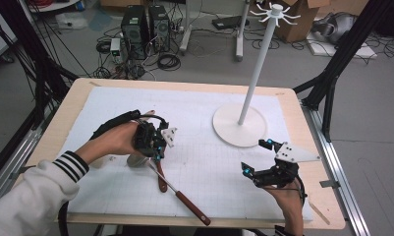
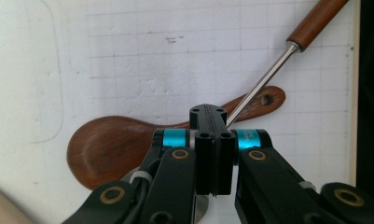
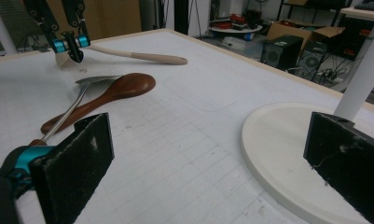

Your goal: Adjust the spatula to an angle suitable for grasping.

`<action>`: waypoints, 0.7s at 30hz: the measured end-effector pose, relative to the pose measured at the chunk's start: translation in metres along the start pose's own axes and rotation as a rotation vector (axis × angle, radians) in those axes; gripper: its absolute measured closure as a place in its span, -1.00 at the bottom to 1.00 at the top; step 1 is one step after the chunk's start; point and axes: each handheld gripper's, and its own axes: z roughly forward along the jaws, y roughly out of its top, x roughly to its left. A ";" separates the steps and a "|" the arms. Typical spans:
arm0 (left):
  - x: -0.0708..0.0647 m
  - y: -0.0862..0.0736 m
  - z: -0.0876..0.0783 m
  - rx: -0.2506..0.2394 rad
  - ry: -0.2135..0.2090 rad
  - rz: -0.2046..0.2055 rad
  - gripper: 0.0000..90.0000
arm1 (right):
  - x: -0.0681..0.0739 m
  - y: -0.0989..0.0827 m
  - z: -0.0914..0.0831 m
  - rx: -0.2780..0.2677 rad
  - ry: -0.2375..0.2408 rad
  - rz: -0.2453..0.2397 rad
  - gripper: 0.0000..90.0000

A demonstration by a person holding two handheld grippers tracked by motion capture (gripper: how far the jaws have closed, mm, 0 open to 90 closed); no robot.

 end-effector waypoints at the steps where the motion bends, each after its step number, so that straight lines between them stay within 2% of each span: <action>1: 0.000 0.000 0.000 0.000 0.000 0.000 0.99 | 0.000 0.000 0.000 0.001 0.000 0.002 -0.99; 4: -0.002 0.001 0.001 0.001 -0.009 0.021 0.99 | 0.000 0.000 0.000 0.000 0.000 0.001 -0.99; 11: -0.004 0.004 0.002 -0.007 -0.008 0.036 0.99 | 0.000 0.000 0.000 0.001 -0.001 -0.001 -0.99; 16: -0.006 0.010 0.005 0.006 -0.021 0.050 0.99 | 0.000 0.000 0.002 0.006 0.002 -0.003 -0.99; 21: -0.016 0.027 0.013 0.027 -0.041 0.097 0.99 | 0.001 0.000 0.002 0.007 0.002 -0.003 -0.99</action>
